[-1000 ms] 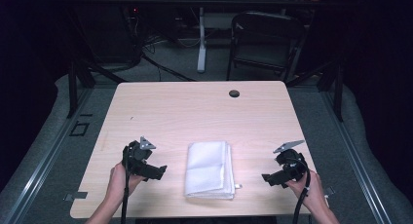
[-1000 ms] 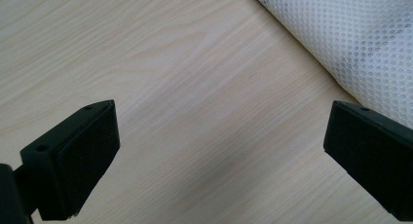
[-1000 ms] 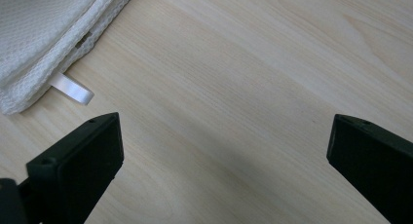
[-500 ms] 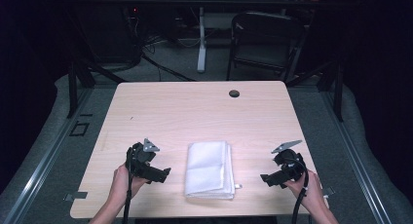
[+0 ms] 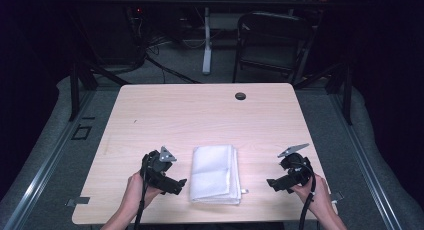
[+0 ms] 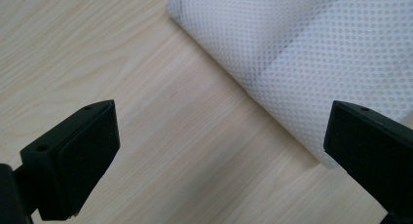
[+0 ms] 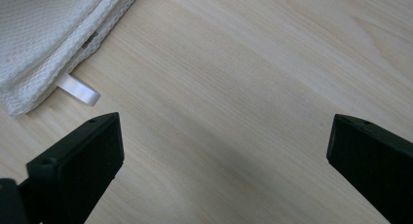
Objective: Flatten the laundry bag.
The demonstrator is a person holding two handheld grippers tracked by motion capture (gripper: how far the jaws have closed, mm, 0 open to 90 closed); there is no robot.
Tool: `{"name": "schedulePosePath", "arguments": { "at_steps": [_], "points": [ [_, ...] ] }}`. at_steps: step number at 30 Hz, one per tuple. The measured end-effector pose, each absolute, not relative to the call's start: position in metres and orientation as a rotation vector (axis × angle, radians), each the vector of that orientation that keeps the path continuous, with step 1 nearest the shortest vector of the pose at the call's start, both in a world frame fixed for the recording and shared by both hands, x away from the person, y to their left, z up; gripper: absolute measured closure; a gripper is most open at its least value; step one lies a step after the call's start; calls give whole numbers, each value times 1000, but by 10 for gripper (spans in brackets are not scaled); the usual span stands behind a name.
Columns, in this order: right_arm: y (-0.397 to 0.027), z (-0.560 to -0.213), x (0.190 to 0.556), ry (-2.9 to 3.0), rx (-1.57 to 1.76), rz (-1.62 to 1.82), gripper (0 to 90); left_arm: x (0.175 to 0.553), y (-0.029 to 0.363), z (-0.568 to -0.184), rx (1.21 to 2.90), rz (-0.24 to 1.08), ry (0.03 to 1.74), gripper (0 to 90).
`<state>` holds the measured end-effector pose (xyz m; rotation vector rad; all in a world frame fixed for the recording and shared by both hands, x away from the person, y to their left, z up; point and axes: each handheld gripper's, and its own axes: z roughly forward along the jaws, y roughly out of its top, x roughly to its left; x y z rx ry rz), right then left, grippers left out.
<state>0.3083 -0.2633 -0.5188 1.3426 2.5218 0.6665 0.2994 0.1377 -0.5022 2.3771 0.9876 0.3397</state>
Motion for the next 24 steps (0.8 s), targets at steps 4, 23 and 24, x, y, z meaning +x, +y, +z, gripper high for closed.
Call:
{"name": "schedulePosePath", "arguments": {
  "at_steps": [4, 23, 24],
  "points": [
    [-264, -518, 309, 2524, 1342, 669, 0, 296, 128, -503, 2393, 330, 954, 0],
    [-262, -520, 310, 2532, 1345, 664, 6, 285, 91, -512, 2452, 289, 826, 0],
    [-262, -520, 310, 2532, 1346, 664, 6, 283, 88, -513, 2456, 288, 815, 0]
  ]
}}
